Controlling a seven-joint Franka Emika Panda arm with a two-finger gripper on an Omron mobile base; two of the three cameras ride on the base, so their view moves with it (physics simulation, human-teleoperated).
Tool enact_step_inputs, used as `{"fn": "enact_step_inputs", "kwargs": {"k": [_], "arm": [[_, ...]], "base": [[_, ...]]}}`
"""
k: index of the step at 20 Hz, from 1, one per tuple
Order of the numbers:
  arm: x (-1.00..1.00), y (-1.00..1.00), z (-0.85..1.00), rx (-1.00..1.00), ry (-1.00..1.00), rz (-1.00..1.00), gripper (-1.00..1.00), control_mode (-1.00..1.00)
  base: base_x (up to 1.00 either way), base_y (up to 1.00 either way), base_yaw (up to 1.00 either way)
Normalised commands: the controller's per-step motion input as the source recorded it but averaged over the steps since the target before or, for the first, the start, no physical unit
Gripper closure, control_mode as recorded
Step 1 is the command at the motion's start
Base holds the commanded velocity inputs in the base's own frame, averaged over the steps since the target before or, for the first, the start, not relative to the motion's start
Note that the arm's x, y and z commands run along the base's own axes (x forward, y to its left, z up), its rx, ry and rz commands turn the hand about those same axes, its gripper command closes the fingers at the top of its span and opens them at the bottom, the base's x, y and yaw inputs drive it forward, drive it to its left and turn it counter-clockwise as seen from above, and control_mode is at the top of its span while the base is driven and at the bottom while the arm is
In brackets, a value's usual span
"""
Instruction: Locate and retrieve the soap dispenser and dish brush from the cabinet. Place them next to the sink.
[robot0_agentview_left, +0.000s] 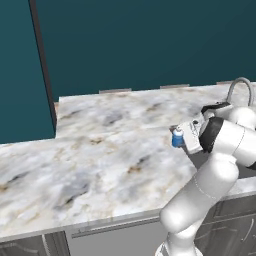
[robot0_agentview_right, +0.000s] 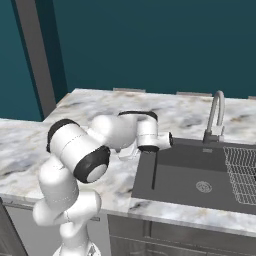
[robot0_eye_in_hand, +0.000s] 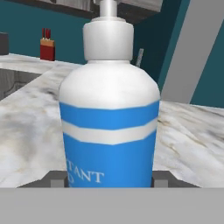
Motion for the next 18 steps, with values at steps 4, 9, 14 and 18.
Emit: {"fn": "enact_step_inputs", "kwargs": {"k": [4,9,14,18], "arm": [[0.06,-0.01,-0.26,-0.06,-0.02,0.00,1.00,-1.00],[0.16,0.00,-0.22,0.00,0.00,0.00,1.00,-1.00],[0.19,0.00,-0.30,-0.01,0.01,0.00,1.00,-1.00],[0.29,-0.01,-0.31,-0.02,0.04,0.00,1.00,-1.00]], "base": [[0.00,0.00,0.00],[0.00,0.00,0.00],[0.00,0.00,0.00],[0.00,0.00,0.00]]}}
